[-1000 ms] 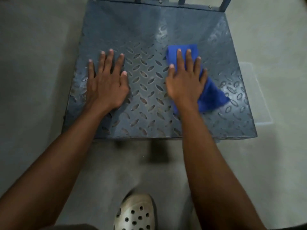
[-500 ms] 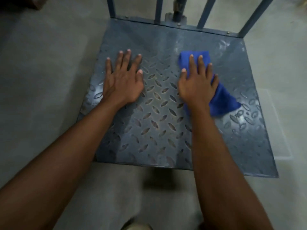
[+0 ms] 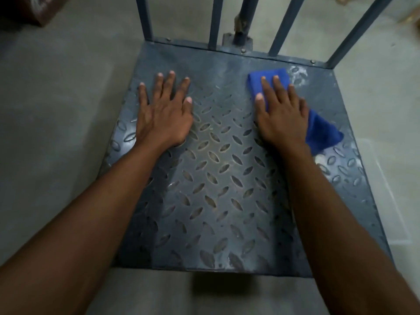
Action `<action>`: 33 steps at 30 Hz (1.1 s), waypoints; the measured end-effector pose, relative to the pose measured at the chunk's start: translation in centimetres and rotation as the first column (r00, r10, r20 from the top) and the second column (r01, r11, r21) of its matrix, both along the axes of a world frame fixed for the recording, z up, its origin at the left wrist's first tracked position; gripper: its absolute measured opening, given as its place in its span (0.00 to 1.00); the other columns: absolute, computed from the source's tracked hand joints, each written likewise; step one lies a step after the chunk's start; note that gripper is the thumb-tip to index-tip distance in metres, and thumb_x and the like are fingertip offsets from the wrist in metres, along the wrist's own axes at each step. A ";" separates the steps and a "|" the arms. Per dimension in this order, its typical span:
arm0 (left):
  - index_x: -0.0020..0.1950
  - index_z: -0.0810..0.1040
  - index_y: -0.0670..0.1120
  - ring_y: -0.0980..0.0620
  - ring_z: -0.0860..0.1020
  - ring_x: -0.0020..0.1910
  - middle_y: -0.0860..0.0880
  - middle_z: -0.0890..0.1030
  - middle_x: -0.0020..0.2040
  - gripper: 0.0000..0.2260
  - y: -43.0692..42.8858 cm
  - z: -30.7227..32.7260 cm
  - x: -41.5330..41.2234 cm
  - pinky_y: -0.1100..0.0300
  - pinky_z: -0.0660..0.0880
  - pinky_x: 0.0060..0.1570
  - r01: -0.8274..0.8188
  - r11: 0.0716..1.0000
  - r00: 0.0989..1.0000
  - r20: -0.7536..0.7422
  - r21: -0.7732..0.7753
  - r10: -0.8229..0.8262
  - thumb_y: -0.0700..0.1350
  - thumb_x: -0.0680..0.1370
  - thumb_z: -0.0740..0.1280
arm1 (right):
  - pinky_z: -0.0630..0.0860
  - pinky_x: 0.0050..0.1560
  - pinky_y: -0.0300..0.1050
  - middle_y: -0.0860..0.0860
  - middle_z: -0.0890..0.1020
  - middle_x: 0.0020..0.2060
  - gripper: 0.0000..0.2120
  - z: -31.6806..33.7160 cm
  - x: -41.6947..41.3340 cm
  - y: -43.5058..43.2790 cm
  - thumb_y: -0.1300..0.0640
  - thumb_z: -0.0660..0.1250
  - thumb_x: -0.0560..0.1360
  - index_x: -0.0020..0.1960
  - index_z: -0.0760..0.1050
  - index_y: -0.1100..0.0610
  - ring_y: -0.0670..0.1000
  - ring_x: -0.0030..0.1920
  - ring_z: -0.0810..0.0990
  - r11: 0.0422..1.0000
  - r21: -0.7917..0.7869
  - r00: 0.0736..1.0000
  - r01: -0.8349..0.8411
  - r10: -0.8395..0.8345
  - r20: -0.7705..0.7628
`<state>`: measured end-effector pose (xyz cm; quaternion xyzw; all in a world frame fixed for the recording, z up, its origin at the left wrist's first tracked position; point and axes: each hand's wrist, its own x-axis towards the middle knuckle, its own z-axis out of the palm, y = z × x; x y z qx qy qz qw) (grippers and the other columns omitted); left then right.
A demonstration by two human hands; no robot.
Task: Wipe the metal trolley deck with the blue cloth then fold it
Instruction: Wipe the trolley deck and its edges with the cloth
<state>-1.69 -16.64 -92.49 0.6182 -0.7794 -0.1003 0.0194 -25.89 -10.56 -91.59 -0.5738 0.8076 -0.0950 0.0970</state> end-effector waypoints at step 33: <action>0.87 0.50 0.42 0.48 0.46 0.87 0.44 0.50 0.88 0.34 2.0 2.9 -3.5 0.46 0.45 0.85 0.138 0.985 0.984 -0.104 -0.100 -0.148 0.59 0.85 0.41 | 0.55 0.82 0.53 0.42 0.62 0.84 0.27 4.0 2.2 -15.6 0.39 0.53 0.85 0.83 0.60 0.38 0.54 0.84 0.59 0.652 -0.010 0.652 -0.758 0.758 -0.015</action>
